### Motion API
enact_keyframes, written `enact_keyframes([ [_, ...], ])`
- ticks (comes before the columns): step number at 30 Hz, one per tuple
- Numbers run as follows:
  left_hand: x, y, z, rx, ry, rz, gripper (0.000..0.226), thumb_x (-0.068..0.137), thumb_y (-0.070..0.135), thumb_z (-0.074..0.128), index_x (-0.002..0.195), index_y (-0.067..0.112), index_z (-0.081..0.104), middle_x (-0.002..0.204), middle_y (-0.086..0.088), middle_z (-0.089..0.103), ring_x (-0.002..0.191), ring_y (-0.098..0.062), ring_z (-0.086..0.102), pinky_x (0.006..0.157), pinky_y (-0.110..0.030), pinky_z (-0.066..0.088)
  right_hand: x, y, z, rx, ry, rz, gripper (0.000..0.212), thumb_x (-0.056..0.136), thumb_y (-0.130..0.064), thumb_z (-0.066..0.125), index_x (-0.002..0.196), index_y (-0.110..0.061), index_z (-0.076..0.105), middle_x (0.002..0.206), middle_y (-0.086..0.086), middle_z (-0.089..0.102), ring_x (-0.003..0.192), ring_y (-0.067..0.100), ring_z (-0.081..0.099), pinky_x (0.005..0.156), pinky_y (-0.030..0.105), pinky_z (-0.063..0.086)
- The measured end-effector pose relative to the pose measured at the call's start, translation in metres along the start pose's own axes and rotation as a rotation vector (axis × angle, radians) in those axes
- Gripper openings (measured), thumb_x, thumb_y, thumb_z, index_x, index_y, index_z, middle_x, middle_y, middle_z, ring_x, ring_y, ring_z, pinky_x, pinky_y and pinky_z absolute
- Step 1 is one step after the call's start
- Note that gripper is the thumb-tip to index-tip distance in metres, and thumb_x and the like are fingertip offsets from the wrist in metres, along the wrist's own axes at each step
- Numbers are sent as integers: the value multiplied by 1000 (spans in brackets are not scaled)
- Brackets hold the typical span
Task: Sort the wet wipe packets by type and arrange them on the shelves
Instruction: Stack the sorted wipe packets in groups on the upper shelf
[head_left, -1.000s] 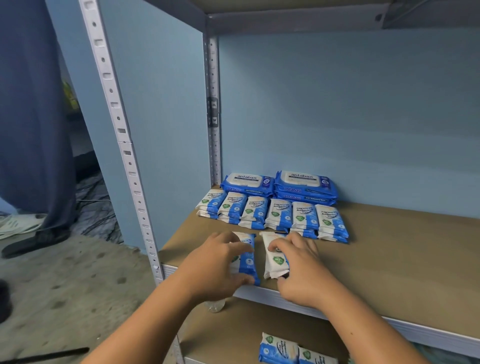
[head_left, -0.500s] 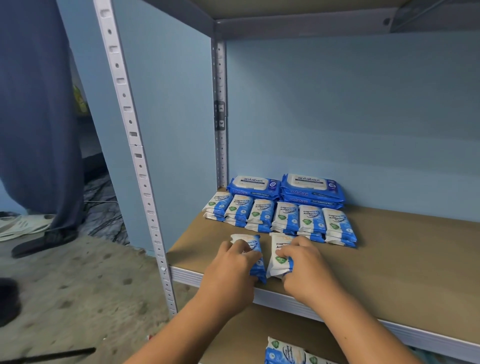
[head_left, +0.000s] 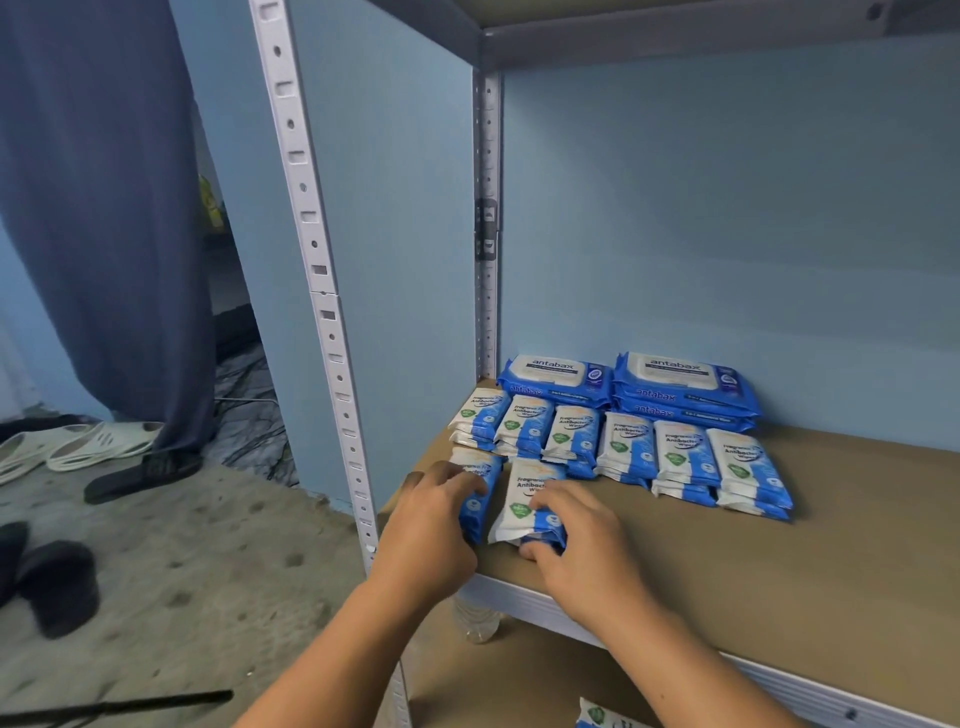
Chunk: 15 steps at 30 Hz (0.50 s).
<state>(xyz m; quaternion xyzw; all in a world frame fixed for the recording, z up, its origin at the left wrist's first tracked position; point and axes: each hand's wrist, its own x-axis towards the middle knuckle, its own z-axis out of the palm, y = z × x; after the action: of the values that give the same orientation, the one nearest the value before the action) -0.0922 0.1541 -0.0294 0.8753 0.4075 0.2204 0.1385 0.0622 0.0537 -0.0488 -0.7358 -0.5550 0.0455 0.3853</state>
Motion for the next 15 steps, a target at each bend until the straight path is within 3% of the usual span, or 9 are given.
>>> enact_keyframes([
  [3, 6, -8, 3, -30, 40, -47, 65, 71, 0, 65, 126, 33, 59, 142, 9, 46, 128, -19, 38, 99, -38, 48, 8, -3, 14, 24, 0, -26, 34, 77, -13, 83, 109, -13, 69, 125, -8, 55, 110, 3, 52, 87, -5, 27],
  [8, 15, -17, 11, 26, 85, -56, 70, 69, 26, 55, 139, 31, 48, 144, 6, 51, 129, -21, 44, 106, -40, 40, 20, -4, 32, 56, 32, -32, 33, 77, -14, 84, 107, -13, 70, 122, -9, 51, 105, 2, 50, 83, -4, 30],
  [11, 19, -22, 17, 25, 135, -52, 67, 71, 31, 51, 138, 27, 51, 139, 4, 56, 133, -23, 42, 107, -42, 38, 26, -5, 41, 51, 62, -35, 34, 77, -17, 84, 108, -14, 71, 123, -7, 49, 105, 2, 48, 88, 6, 34],
  [15, 22, -30, 24, 16, 147, -37, 54, 80, 17, 56, 133, 28, 53, 140, 9, 55, 145, -26, 28, 113, -45, 33, 32, -8, 51, 47, 109, -13, 32, 76, -16, 84, 105, -16, 71, 121, -5, 49, 106, 12, 54, 91, 24, 46],
])
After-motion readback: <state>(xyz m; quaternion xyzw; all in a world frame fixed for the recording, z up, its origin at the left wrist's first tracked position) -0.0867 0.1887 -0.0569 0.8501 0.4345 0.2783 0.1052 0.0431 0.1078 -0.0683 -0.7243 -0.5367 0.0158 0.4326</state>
